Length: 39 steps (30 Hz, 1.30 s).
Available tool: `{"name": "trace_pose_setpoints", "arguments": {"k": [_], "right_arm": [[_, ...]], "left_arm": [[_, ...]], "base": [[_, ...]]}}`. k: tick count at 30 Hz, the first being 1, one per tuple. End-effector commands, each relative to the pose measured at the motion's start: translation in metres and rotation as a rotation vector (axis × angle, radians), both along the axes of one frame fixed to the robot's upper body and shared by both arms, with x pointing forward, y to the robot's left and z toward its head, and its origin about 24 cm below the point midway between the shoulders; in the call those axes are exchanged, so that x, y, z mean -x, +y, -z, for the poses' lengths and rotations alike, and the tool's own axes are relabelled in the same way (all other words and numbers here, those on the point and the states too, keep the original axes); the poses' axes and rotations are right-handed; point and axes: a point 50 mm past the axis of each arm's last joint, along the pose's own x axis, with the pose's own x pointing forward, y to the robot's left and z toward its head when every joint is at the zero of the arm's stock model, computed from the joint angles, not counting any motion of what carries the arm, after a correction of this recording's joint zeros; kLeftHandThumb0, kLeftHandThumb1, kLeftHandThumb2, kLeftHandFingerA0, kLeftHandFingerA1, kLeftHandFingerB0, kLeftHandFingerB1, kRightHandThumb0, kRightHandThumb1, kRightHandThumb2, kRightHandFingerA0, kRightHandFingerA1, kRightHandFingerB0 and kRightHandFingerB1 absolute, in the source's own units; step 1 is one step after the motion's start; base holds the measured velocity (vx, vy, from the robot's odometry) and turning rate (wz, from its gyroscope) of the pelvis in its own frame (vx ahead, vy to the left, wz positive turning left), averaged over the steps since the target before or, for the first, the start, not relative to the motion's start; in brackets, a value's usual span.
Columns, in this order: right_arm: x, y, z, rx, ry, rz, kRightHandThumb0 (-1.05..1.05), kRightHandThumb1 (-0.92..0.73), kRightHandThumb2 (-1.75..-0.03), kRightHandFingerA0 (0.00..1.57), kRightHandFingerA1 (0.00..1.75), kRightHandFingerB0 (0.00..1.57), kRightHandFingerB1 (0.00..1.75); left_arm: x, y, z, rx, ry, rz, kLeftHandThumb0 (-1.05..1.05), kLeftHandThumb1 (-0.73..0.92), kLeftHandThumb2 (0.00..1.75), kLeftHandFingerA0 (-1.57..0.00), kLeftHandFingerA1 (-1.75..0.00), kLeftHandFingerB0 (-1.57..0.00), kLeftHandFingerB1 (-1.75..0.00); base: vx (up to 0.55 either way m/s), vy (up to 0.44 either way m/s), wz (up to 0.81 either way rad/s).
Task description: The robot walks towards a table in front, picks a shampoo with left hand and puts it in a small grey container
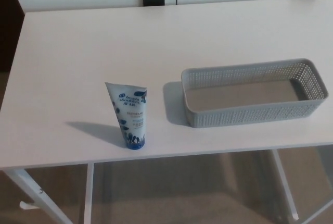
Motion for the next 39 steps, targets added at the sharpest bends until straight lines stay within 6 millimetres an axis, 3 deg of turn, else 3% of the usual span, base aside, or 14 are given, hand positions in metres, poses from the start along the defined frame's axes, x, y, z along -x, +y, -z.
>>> {"name": "trace_pose_setpoints", "arguments": {"k": [1, 6, 7, 8, 10, 11, 14, 17, 19, 24, 30, 31, 34, 39], "right_arm": [[0.0, -0.004, -0.002, 0.015, -0.001, -0.008, -0.34, -0.7, -0.6, 0.71, 0.47, 0.55, 0.4], [-0.001, -0.008, -0.004, 0.025, 0.007, -0.007, -0.34, -0.69, -0.6, 0.71, 0.47, 0.56, 0.41], [-0.002, -0.009, -0.005, 0.024, 0.005, -0.008, -0.34, -0.68, -0.6, 0.72, 0.47, 0.57, 0.41], [-0.002, -0.009, -0.005, 0.023, 0.004, -0.007, -0.34, -0.67, -0.58, 0.71, 0.47, 0.57, 0.41], [-0.001, -0.01, -0.006, 0.025, 0.003, -0.006, -0.34, -0.67, -0.58, 0.72, 0.46, 0.58, 0.41], [-0.002, -0.011, -0.006, 0.028, 0.005, -0.017, -0.35, -0.68, -0.6, 0.71, 0.47, 0.58, 0.41], [-0.007, -0.015, -0.01, 0.042, 0.003, -0.058, -0.35, -0.7, -0.61, 0.68, 0.46, 0.56, 0.41], [-0.011, -0.017, -0.012, 0.047, 0.001, -0.069, -0.36, -0.69, -0.61, 0.68, 0.45, 0.56, 0.4], [-0.013, -0.015, -0.011, 0.058, 0.008, -0.101, -0.35, -0.69, -0.61, 0.7, 0.46, 0.56, 0.41], [-0.015, -0.014, -0.01, 0.05, 0.012, -0.103, -0.37, -0.71, -0.62, 0.69, 0.47, 0.55, 0.41], [-0.009, -0.01, -0.007, 0.044, 0.026, -0.101, -0.36, -0.7, -0.61, 0.68, 0.45, 0.54, 0.4], [-0.009, -0.01, -0.007, 0.044, 0.025, -0.104, -0.36, -0.7, -0.61, 0.67, 0.46, 0.52, 0.4], [-0.009, -0.009, -0.007, 0.042, 0.026, -0.1, -0.35, -0.7, -0.61, 0.66, 0.45, 0.53, 0.4], [-0.012, -0.007, -0.006, 0.036, 0.026, -0.116, -0.36, -0.71, -0.61, 0.64, 0.44, 0.53, 0.39]], "left_arm": [[-0.008, 0.004, -0.008, 0.042, -0.118, -0.05, -0.3, 0.59, 0.58, -0.63, -0.55, -0.21, -0.31], [-0.009, 0.013, -0.023, 0.099, -0.323, -0.151, -0.35, 0.54, 0.56, -0.25, -0.4, -0.08, -0.26], [-0.009, 0.017, -0.028, 0.104, -0.389, -0.193, -0.24, 0.47, 0.94, -0.01, -0.5, 0.0, -0.5], [-0.009, 0.02, -0.034, 0.118, -0.457, -0.232, -0.35, 0.46, 0.61, -0.1, -0.41, -0.08, -0.19], [-0.008, 0.026, -0.047, 0.144, -0.576, -0.274, -0.36, 0.3, 0.72, 0.0, -0.41, 0.0, -0.27], [-0.007, 0.033, -0.062, 0.148, -0.671, -0.301, -0.42, 0.32, 0.72, -0.01, -0.24, 0.0, -0.24], [-0.006, 0.048, -0.11, 0.042, -0.882, -0.281, -0.52, 0.35, 0.71, -0.04, -0.2, 0.0, -0.12], [-0.01, 0.053, -0.153, 0.126, -1.038, -0.242, -0.52, 0.36, 0.68, 0.0, -0.02, 0.0, -0.11], [-0.02, 0.045, -0.194, 0.163, -1.158, -0.168, -0.46, 0.33, 0.67, 0.0, -0.06, 0.0, -0.21], [-0.035, 0.011, -0.243, 0.236, -1.31, 0.054, -0.52, 0.36, 0.68, 0.0, -0.01, 0.0, -0.22], [-0.053, -0.037, -0.265, 0.332, -1.318, 0.325, -0.53, 0.35, 0.67, 0.0, 0.0, 0.0, -0.12], [-0.057, -0.041, -0.266, 0.34, -1.31, 0.356, -0.46, 0.44, 0.54, 0.0, 0.0, 0.0, -0.08], [-0.075, -0.063, -0.266, 0.378, -1.268, 0.468, -0.5, 0.37, 0.63, 0.0, 0.0, 0.0, 0.0], [-0.094, -0.071, -0.255, 0.397, -1.238, 0.494, -0.58, 0.36, 0.67, 0.0, 0.0, 0.0, 0.0]], "base": [[0.0, 0.0, 0.0], [0.0, 0.0, 0.0], [0.0, 0.0, 0.0], [0.0, 0.0, 0.0], [0.0, 0.0, 0.0], [0.0, 0.0, 0.0], [0.0, 0.0, 0.0], [0.0, 0.0, 0.0], [0.0, 0.0, 0.0], [0.0, 0.0, 0.0], [0.0, 0.0, 0.0], [0.0, 0.0, 0.0], [0.0, 0.0, 0.0], [0.0, 0.0, 0.0]]}}
